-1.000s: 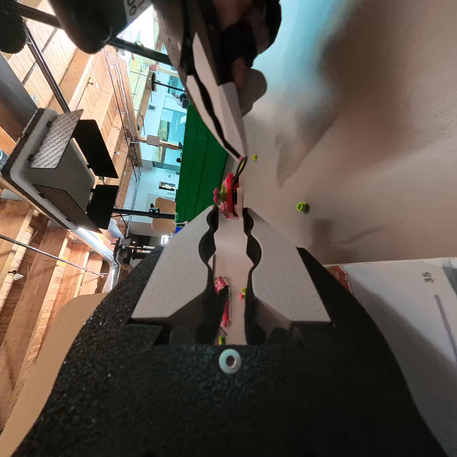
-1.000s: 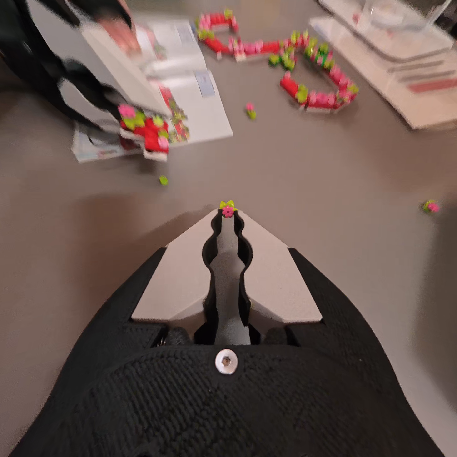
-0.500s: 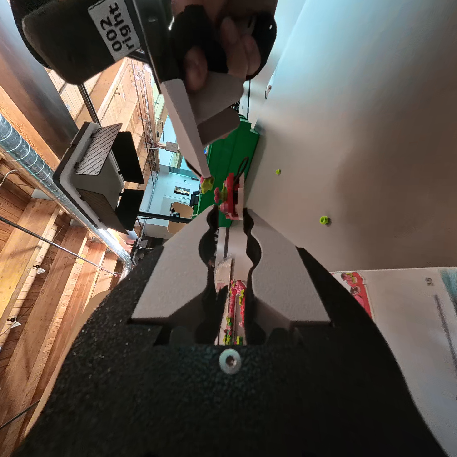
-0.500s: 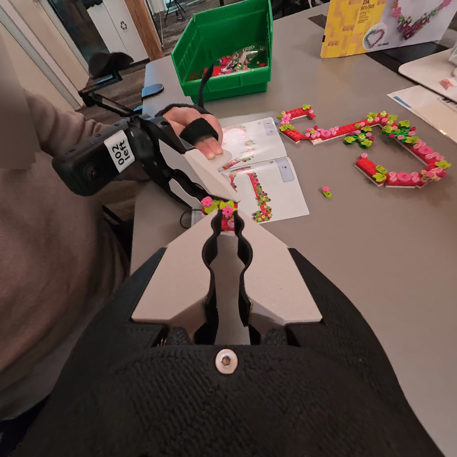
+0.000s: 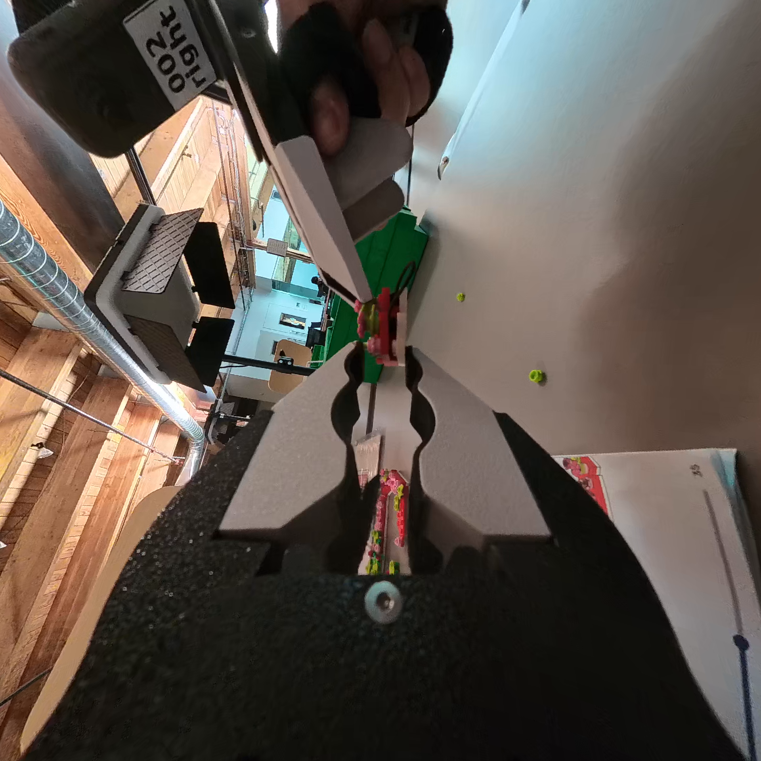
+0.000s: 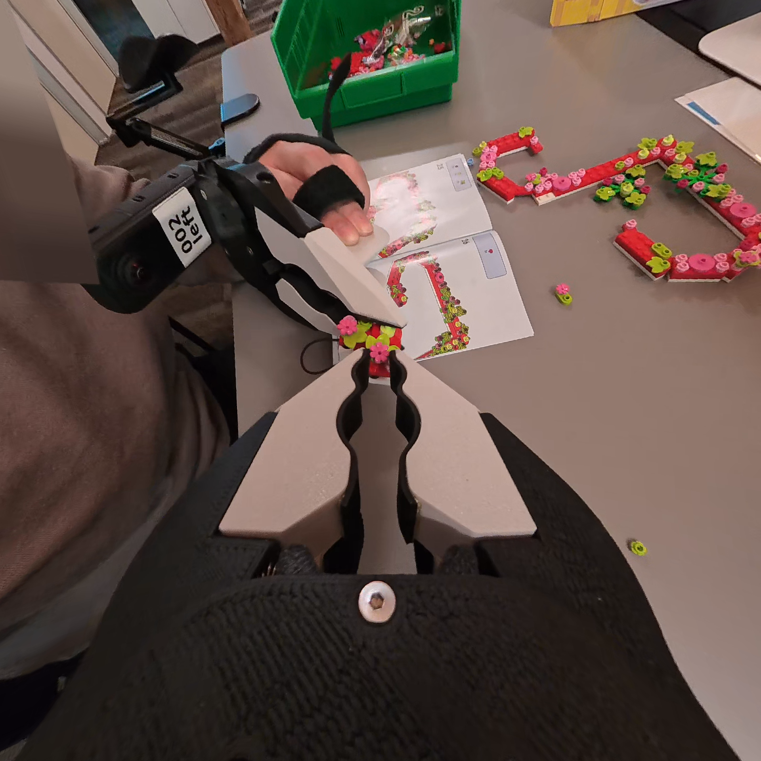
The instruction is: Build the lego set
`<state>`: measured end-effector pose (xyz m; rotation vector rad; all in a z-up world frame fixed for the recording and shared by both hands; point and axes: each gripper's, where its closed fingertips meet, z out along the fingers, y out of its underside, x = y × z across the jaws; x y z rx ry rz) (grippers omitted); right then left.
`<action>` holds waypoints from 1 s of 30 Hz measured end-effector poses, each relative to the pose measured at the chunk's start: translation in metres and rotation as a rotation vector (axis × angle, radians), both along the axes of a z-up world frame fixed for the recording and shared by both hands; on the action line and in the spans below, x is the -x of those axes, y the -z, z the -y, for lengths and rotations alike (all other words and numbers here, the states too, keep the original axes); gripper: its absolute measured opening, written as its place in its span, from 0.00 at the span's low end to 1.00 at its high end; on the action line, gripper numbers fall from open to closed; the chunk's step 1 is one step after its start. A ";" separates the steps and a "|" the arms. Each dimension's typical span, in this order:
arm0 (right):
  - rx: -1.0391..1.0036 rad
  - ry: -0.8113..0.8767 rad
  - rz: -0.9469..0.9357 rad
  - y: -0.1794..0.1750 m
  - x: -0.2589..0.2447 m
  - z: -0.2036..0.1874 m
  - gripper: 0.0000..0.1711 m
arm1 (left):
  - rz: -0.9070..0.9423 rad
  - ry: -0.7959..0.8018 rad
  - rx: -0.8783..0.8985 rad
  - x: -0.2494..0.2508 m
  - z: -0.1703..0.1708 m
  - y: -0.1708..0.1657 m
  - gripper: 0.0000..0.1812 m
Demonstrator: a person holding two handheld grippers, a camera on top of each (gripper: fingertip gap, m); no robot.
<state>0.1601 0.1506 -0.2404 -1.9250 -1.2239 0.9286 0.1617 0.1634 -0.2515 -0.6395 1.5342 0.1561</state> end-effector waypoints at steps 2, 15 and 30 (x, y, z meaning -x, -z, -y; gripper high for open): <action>-0.009 -0.003 0.019 0.000 0.001 0.000 0.04 | -0.004 0.000 -0.010 0.000 0.001 0.000 0.10; -0.110 -0.025 0.185 0.003 -0.002 0.005 0.04 | -0.019 -0.011 -0.043 -0.001 0.002 0.000 0.10; -0.198 -0.045 0.305 0.010 -0.005 0.005 0.04 | -0.037 -0.003 -0.043 -0.004 0.004 0.005 0.10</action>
